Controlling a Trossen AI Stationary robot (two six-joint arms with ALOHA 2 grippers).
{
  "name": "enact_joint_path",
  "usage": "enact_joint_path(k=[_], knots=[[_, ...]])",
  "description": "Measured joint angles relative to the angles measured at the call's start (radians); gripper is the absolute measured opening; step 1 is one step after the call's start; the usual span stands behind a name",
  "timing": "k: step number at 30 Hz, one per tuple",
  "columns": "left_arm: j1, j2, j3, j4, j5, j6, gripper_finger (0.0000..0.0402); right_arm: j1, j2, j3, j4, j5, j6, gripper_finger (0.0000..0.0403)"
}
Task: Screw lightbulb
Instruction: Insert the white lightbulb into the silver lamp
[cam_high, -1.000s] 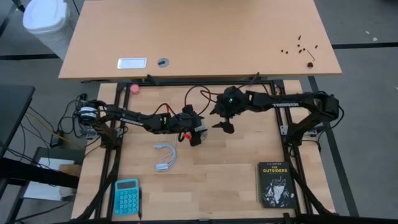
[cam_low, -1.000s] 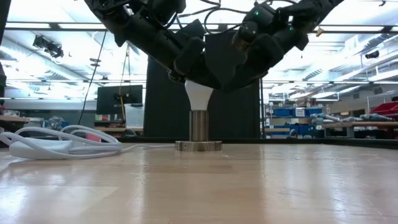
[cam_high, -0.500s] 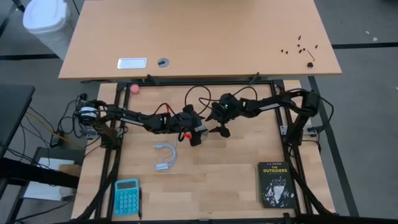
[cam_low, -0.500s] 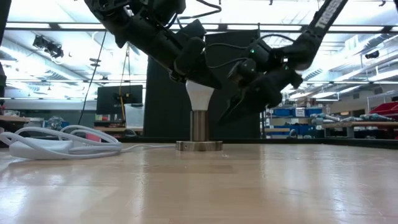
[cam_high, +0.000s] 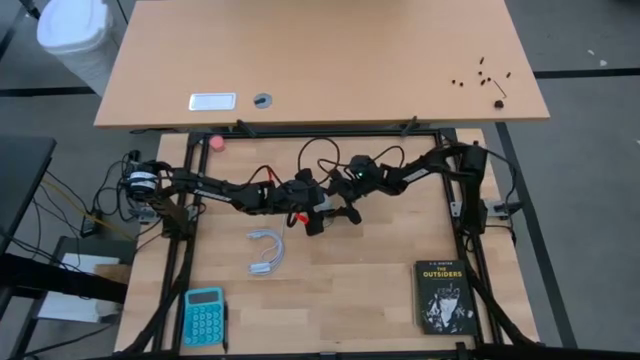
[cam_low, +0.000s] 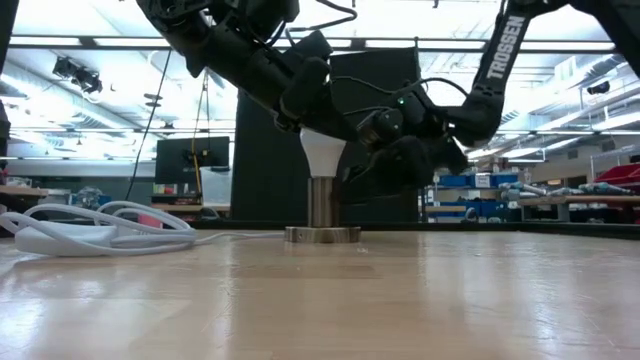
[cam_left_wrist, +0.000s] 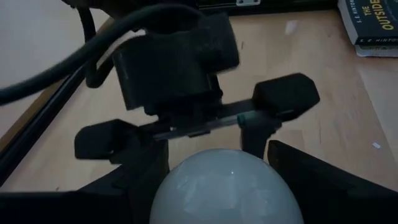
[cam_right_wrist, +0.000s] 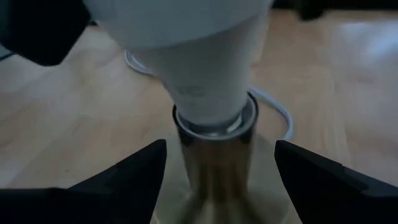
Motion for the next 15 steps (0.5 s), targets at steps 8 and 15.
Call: enact_joint_path(k=[8, 15], knots=[[0.0, 0.0, 0.0, 0.005, 0.012, 0.0, 0.0275, 0.002, 0.023, 0.016, 0.07, -0.046, -0.011, 0.0307], [0.0, 0.0, 0.0, 0.019, 0.025, 0.01, 0.0275, -0.025, 0.056, 0.104, -0.037, -0.209, -0.007, 0.0307]])
